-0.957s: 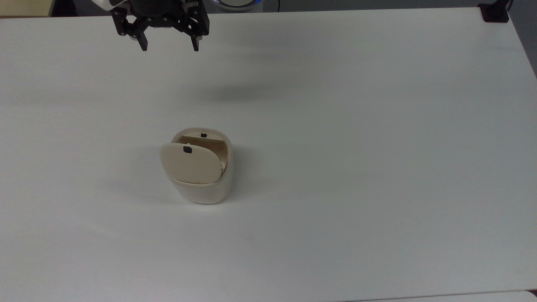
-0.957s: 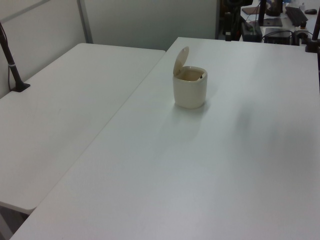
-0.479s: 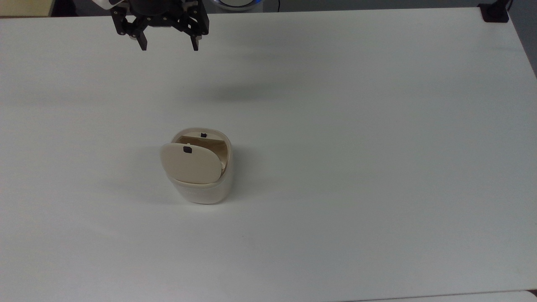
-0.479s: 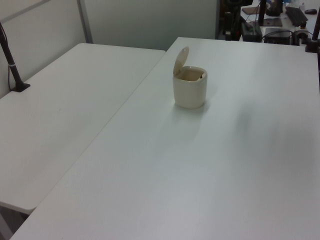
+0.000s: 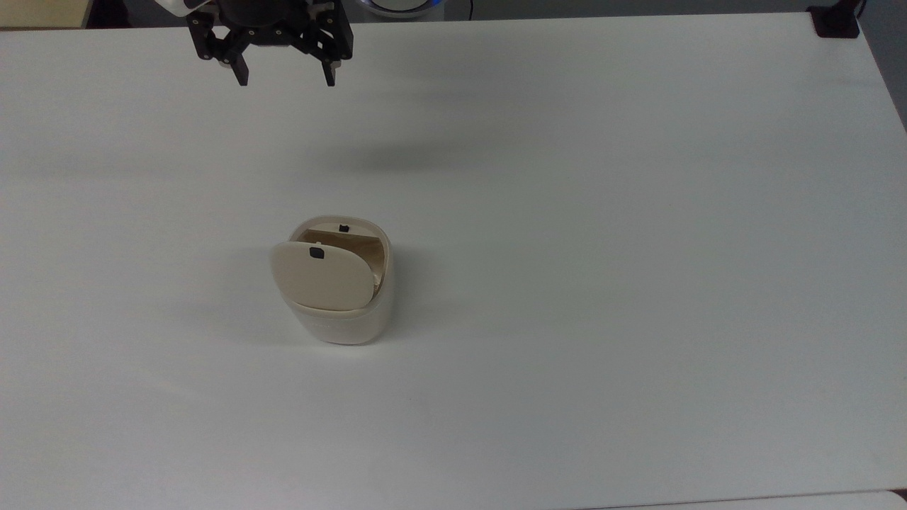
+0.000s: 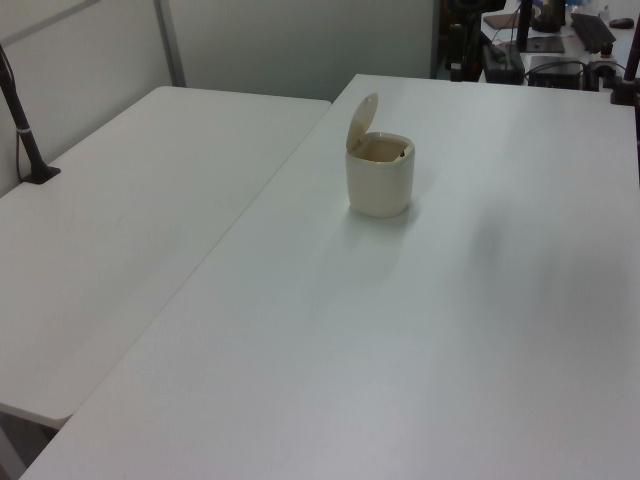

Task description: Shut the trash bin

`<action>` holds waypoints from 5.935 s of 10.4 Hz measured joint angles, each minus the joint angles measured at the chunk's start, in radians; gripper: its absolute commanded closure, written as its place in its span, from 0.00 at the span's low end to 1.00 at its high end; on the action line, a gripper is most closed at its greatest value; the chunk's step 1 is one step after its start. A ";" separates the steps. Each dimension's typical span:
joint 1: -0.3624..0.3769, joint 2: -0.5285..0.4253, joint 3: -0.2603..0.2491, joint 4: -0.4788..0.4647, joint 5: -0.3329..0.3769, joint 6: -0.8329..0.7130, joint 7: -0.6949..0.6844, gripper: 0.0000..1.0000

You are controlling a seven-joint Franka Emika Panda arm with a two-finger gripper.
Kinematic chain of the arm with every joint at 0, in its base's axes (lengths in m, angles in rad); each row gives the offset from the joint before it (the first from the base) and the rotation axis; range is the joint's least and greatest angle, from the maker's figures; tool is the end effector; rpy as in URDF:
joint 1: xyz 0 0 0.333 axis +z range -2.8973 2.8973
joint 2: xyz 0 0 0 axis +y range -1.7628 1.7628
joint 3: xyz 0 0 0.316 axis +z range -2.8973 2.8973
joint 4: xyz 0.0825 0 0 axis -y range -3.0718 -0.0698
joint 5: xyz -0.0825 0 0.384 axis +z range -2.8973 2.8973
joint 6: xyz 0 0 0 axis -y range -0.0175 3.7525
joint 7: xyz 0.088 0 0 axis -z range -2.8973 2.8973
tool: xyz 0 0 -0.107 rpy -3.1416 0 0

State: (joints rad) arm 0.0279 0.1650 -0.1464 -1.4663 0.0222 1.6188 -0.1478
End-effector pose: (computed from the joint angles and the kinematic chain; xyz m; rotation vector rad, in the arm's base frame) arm 0.6046 -0.0625 0.5831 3.1408 0.0470 -0.0171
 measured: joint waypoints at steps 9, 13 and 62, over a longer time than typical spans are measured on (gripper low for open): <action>0.003 0.009 0.004 -0.003 0.012 0.070 -0.024 0.78; 0.000 0.033 -0.003 0.004 0.103 0.087 -0.064 0.95; -0.033 -0.096 0.093 -0.154 0.041 0.117 0.012 0.00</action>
State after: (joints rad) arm -0.0055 0.0690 -0.0537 -1.6201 0.0633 1.7361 -0.1360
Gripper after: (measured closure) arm 0.084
